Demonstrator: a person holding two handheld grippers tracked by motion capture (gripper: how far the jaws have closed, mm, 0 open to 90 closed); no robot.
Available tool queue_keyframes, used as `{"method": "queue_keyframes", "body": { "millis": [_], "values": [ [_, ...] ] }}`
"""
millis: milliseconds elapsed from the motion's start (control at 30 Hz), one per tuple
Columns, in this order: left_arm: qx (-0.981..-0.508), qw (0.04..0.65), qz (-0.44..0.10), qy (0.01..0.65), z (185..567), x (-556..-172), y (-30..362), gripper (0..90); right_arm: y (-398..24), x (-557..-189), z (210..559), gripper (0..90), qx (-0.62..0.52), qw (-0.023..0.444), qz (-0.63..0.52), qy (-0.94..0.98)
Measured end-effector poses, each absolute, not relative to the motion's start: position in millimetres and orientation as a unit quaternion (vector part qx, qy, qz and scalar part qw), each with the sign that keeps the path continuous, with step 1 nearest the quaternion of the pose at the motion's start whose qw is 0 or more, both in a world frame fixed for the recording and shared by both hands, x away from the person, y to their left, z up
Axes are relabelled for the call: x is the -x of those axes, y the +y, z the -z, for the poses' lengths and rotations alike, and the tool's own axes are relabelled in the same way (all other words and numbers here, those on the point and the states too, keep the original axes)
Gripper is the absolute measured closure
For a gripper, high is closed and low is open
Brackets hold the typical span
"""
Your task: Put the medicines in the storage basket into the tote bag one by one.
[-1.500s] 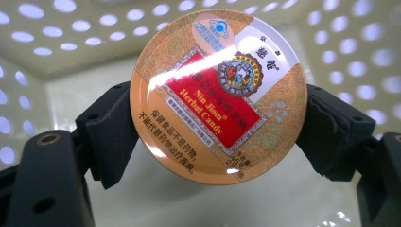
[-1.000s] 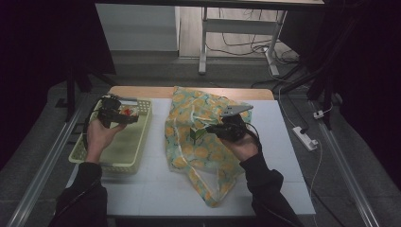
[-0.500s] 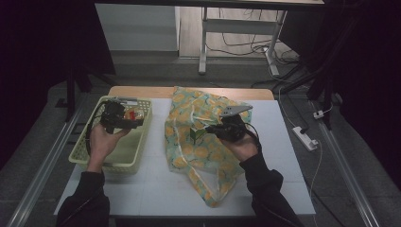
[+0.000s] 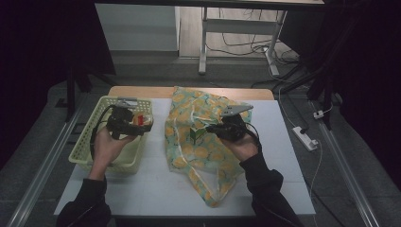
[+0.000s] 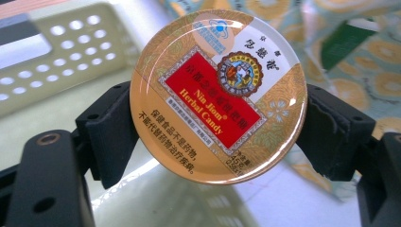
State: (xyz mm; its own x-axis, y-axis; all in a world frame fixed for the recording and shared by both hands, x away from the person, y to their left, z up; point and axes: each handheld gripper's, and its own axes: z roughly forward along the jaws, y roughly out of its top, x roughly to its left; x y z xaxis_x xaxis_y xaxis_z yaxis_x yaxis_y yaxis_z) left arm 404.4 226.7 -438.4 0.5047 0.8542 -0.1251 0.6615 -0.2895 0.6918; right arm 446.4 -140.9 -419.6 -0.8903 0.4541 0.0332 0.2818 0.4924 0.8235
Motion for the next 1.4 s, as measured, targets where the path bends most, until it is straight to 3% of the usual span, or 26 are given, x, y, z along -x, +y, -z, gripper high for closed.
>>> {"method": "queue_keyframes", "body": {
  "millis": [700,1400],
  "values": [
    [-0.848,0.364,-0.074,0.378,446,-388,142,20.8,-142,-447,419,89.5,-0.215,0.093,-0.457,0.858],
    [-0.871,0.359,-0.044,0.334,476,-403,78,20.7,-142,-447,420,89.4,-0.216,0.093,-0.456,0.859]
  ]
}}
